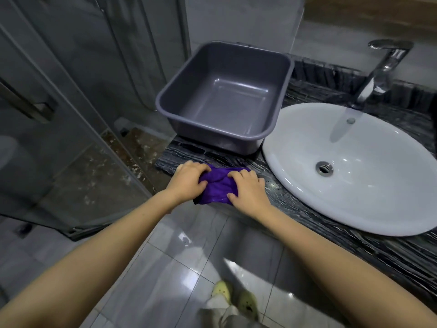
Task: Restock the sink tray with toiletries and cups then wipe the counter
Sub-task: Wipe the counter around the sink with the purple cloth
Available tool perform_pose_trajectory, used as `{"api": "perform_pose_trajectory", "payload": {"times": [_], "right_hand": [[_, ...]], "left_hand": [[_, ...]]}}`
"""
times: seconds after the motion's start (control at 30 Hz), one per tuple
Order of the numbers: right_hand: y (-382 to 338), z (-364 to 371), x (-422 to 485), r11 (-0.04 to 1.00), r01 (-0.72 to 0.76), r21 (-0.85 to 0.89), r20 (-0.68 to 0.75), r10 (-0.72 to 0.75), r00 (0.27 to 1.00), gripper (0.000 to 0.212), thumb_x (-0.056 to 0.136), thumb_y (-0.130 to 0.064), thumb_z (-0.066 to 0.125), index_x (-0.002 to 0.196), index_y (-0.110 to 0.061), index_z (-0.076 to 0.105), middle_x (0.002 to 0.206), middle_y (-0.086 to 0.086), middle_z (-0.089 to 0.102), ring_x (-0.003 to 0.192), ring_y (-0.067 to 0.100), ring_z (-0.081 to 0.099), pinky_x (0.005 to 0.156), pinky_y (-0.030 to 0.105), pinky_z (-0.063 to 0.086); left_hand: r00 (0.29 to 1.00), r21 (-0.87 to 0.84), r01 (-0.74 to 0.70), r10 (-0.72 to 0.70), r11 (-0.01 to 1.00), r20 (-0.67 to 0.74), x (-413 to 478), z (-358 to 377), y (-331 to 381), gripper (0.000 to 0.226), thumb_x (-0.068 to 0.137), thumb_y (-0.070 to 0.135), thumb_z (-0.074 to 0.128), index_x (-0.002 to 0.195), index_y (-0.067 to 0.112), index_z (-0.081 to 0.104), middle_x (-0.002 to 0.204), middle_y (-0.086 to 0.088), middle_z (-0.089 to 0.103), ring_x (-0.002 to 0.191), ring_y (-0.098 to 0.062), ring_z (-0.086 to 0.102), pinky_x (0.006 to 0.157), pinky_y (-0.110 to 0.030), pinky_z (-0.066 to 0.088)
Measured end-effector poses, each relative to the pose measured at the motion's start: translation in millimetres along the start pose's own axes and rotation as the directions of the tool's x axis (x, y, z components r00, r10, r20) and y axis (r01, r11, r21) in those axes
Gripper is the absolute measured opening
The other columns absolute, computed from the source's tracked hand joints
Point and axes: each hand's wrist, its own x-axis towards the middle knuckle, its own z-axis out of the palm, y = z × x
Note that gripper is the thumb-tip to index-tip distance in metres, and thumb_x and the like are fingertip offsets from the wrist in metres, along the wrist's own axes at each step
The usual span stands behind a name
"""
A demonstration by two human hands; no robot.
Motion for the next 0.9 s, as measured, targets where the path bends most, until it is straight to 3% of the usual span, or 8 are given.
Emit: {"api": "perform_pose_trajectory", "payload": {"times": [0.2,0.3,0.37,0.47,0.53,0.6,0.77,0.9], "right_hand": [[12,-14,-9,0.968,-0.067,0.242,0.014,0.066,0.998,0.039,0.074,-0.019,0.068,0.108,-0.020,0.049,0.089,-0.007,0.047,0.100,0.023,0.044,0.084,0.037,0.032],[27,-31,-20,0.946,-0.062,0.318,-0.019,0.071,0.997,0.028,0.076,-0.016,0.065,0.103,-0.020,0.058,0.073,-0.009,0.046,0.086,0.021,0.045,0.083,0.038,0.041],[39,-46,-29,0.941,-0.064,0.332,-0.052,0.086,0.995,0.012,0.078,-0.016,0.062,0.088,-0.023,0.063,0.072,-0.006,0.046,0.084,0.024,0.047,0.081,0.039,0.044],[61,-67,-49,0.933,-0.082,0.349,-0.095,0.122,0.988,0.018,0.082,-0.019,0.060,0.071,-0.030,0.052,0.077,0.002,0.051,0.086,0.026,0.046,0.084,0.038,0.040],[80,-80,-66,0.916,-0.123,0.383,-0.143,0.190,0.971,0.005,0.085,-0.018,0.059,0.080,-0.019,0.062,0.087,0.007,0.060,0.092,0.024,0.047,0.085,0.032,0.037],[97,-93,-88,0.888,-0.165,0.430,-0.198,0.271,0.942,0.012,0.086,-0.017,0.059,0.093,-0.011,0.067,0.096,0.008,0.064,0.094,0.020,0.048,0.083,0.029,0.036],[136,-118,-150,0.815,-0.299,0.495,-0.262,0.469,0.844,0.022,0.086,-0.015,0.061,0.106,-0.012,0.068,0.107,0.007,0.069,0.099,0.021,0.057,0.081,0.024,0.038],[162,-127,-201,0.768,-0.369,0.523,-0.336,0.584,0.739,0.023,0.083,-0.011,0.062,0.104,-0.013,0.071,0.106,0.005,0.072,0.099,0.021,0.059,0.078,0.020,0.035]], "left_hand": [[0.990,-0.192,-0.094,0.113,0.977,0.090,3,-7,18,0.028,0.073,0.008,0.062,0.100,0.011,0.055,0.097,-0.006,0.049,0.094,-0.024,0.051,0.081,-0.026,0.035],[0.975,-0.281,-0.154,0.192,0.947,0.111,11,-15,35,0.026,0.072,0.003,0.062,0.096,0.010,0.055,0.095,-0.007,0.049,0.088,-0.019,0.049,0.077,-0.022,0.033],[0.959,-0.325,-0.200,0.253,0.924,0.129,19,-20,51,0.025,0.072,0.002,0.062,0.093,0.014,0.053,0.091,-0.003,0.056,0.083,-0.019,0.050,0.075,-0.027,0.037],[0.937,-0.417,-0.211,0.305,0.884,0.172,32,-27,83,0.026,0.074,0.008,0.062,0.089,0.025,0.050,0.085,0.009,0.059,0.075,-0.016,0.050,0.072,-0.025,0.041],[0.905,-0.471,-0.231,0.365,0.851,0.216,44,-29,110,0.025,0.076,0.010,0.064,0.089,0.027,0.052,0.093,0.003,0.062,0.080,-0.019,0.056,0.079,-0.030,0.045],[0.862,-0.495,-0.262,0.432,0.828,0.266,56,-29,142,0.026,0.078,0.011,0.066,0.093,0.029,0.055,0.103,-0.005,0.064,0.088,-0.028,0.060,0.083,-0.037,0.049],[0.751,-0.496,-0.389,0.579,0.777,0.318,76,-12,223,0.025,0.078,0.015,0.069,0.095,0.031,0.059,0.094,0.001,0.064,0.081,-0.019,0.058,0.076,-0.025,0.047],[0.638,-0.500,-0.473,0.674,0.725,0.373,78,10,281,0.019,0.075,0.018,0.073,0.091,0.023,0.064,0.097,-0.005,0.067,0.084,-0.025,0.061,0.079,-0.036,0.052]]}}
